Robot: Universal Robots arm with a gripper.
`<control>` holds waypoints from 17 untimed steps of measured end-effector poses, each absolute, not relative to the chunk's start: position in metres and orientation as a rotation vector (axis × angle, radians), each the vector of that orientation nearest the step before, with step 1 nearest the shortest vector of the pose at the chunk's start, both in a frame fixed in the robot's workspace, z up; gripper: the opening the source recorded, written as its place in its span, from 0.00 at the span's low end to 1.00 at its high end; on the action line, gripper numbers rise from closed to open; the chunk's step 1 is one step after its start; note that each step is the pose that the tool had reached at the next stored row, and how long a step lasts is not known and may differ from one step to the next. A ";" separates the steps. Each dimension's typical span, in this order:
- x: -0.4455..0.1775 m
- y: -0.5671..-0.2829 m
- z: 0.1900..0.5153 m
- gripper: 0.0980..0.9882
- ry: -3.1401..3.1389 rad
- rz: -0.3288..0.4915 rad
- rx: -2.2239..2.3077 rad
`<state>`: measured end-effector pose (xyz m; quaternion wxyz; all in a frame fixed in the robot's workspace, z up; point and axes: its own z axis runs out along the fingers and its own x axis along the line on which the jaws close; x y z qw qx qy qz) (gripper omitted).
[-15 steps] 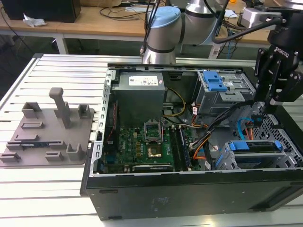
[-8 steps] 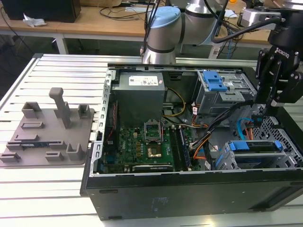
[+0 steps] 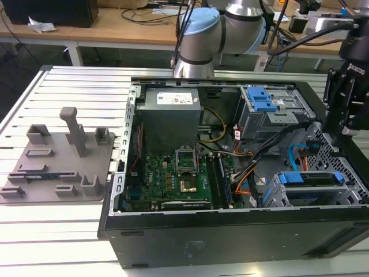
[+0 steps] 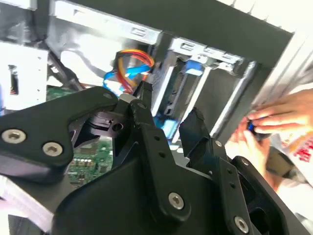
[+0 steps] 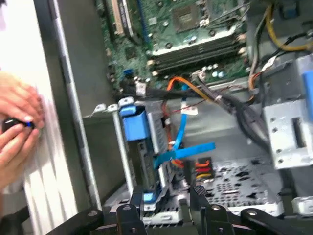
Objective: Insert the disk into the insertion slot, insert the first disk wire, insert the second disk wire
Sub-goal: 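Insert the first disk wire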
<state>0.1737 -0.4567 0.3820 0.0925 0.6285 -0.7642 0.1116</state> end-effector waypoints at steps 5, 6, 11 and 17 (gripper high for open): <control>0.174 -0.435 0.376 0.45 -2.227 0.395 1.833; 0.173 -0.432 0.374 0.45 -2.228 0.395 1.833; 0.168 -0.427 0.366 0.45 -2.209 0.408 1.846; 0.166 -0.422 0.361 0.45 -2.168 0.442 1.875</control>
